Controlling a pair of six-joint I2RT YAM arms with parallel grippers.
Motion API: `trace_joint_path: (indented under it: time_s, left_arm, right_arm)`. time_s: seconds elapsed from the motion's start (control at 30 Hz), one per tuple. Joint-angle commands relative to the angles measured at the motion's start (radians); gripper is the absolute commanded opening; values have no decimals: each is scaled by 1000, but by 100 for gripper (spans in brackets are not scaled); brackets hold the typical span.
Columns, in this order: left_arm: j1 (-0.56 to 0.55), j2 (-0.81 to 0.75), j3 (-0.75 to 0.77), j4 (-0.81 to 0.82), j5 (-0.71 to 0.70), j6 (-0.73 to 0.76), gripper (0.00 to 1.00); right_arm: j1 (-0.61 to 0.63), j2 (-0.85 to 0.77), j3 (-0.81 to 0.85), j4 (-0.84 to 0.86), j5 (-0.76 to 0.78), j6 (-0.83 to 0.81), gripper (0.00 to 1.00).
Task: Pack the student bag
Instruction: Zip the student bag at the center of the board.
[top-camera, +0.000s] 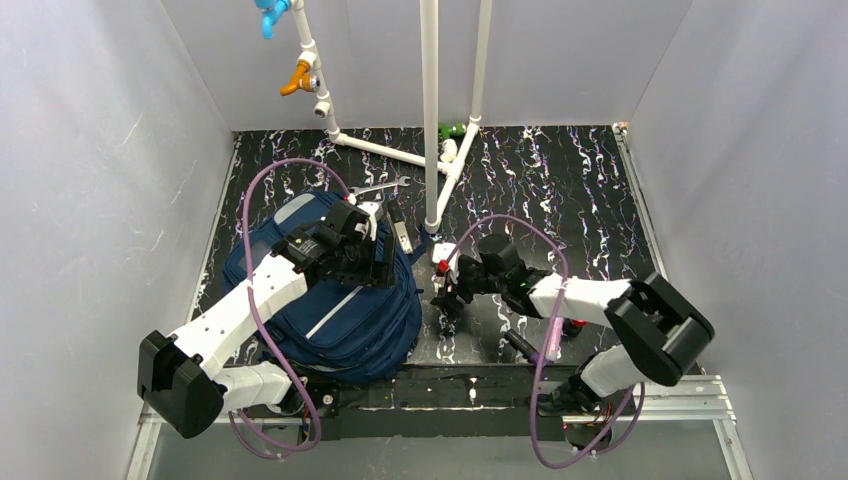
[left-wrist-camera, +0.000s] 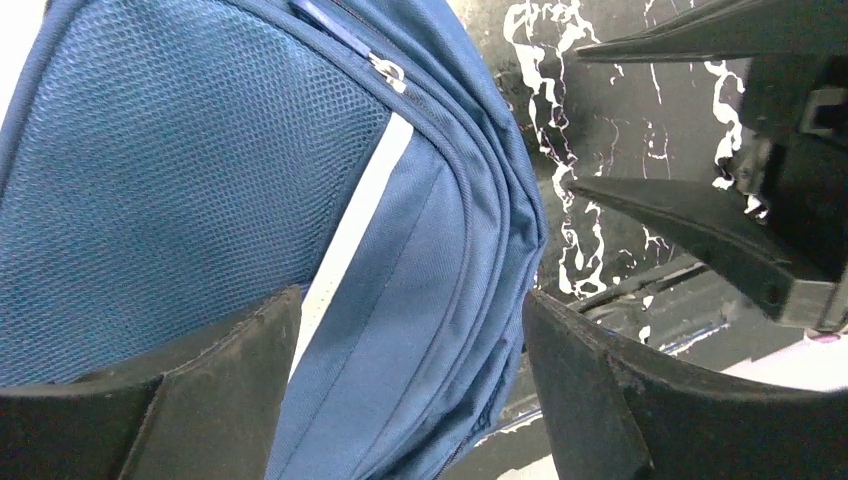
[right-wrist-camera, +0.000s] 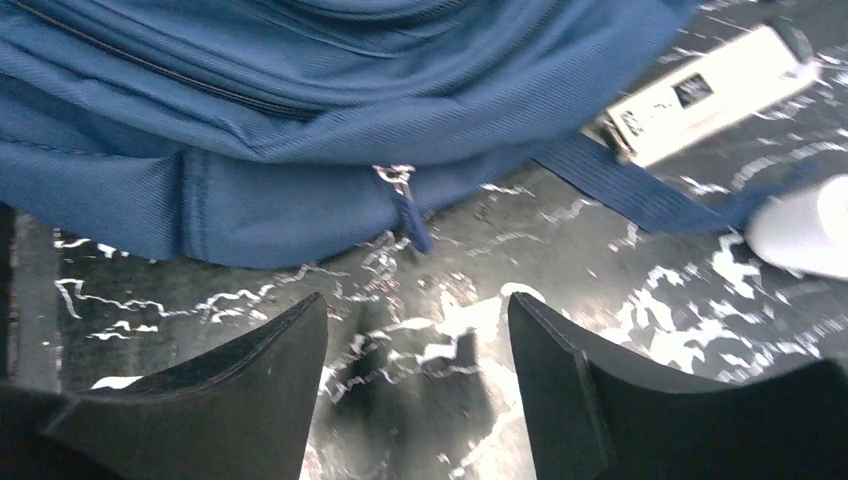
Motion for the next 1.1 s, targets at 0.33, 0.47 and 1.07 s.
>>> trace_joint_path:
  time_s: [0.33,0.47,1.07]
  left_arm:
    - [3,-70,9,-42,116,16,80]
    - [3,-75,12,-46,111,18,80]
    - [3,-31,65,-35,-67,27,77]
  right_arm:
    - [4,252,117,289,-231,25,60]
    - [9,279,127,295,-249,31,54]
    - [95,192,12,283,-14,115,7]
